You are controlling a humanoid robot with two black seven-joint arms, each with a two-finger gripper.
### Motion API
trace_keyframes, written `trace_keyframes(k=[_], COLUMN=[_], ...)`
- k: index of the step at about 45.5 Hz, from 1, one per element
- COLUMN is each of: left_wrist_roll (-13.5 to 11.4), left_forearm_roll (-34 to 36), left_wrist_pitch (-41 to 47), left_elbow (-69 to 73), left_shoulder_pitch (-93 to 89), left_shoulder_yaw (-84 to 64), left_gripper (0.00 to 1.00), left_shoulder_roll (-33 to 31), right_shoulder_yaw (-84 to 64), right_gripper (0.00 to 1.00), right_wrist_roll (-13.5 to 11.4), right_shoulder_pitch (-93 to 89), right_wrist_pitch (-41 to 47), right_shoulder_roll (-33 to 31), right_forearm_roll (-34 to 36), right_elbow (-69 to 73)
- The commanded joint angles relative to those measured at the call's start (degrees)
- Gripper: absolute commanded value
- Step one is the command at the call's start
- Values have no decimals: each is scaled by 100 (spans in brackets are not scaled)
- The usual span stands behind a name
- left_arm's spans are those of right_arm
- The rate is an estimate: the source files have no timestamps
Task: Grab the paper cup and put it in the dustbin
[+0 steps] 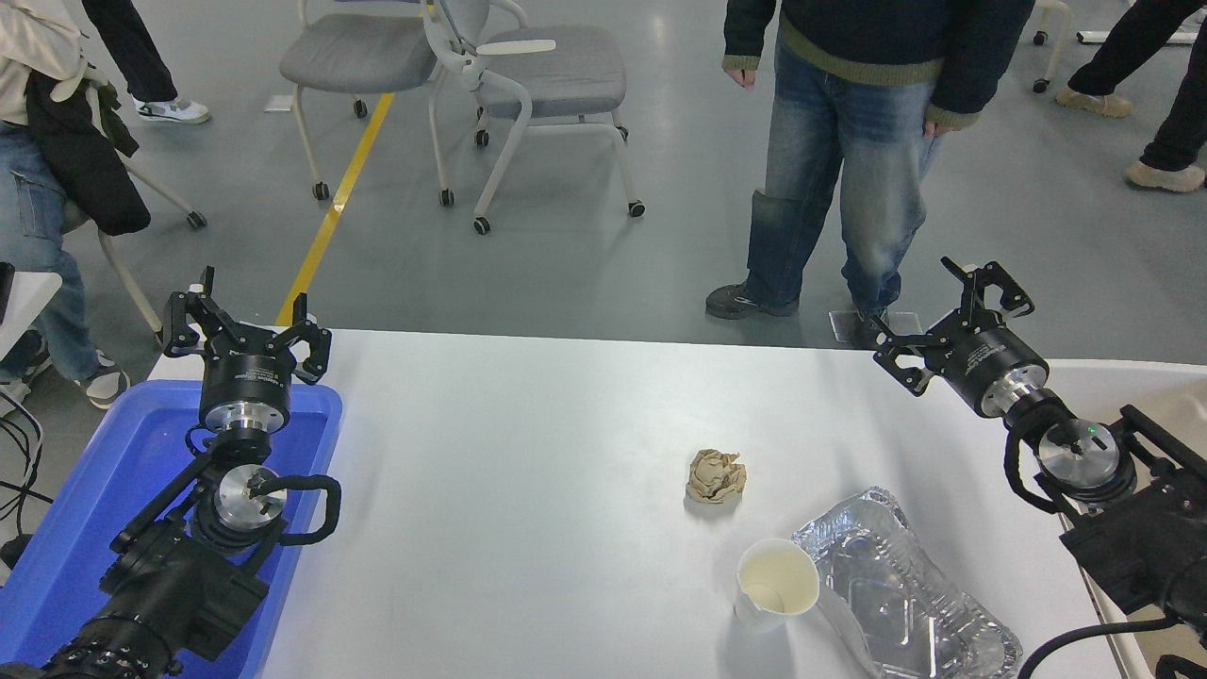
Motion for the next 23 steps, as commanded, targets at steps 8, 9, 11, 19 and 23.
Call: trace_keyframes(k=[8, 9, 11, 19, 23], left_wrist_roll=[0, 0, 0, 0, 0], left_forearm_roll=[-8, -8, -8, -8, -8], left_wrist_pitch=[-1, -1, -1, -1, -1], left_elbow=[-2, -2, -2, 7, 7], left_shoulder_pitch=[-7, -7, -16, -16, -16], left_shoulder_yaw=[34, 51, 69, 78, 87], left_gripper=[99, 99, 99, 99, 99], left_shoulder_roll=[25, 34, 34, 43, 43], right_shoulder_yaw=[-9, -9, -44, -80, -97], right_gripper=[100, 100, 100, 100, 100], right_wrist_roll=[0, 0, 0, 0, 0], right_shoulder_pitch=[0, 0, 0, -44, -79], right_wrist_pitch=[0, 0, 0, 0, -35], right_shoulder_roll=[2, 2, 2, 2, -16], right_forearm_roll=[0, -9, -9, -18, -61], right_elbow=[12, 12, 12, 196, 442])
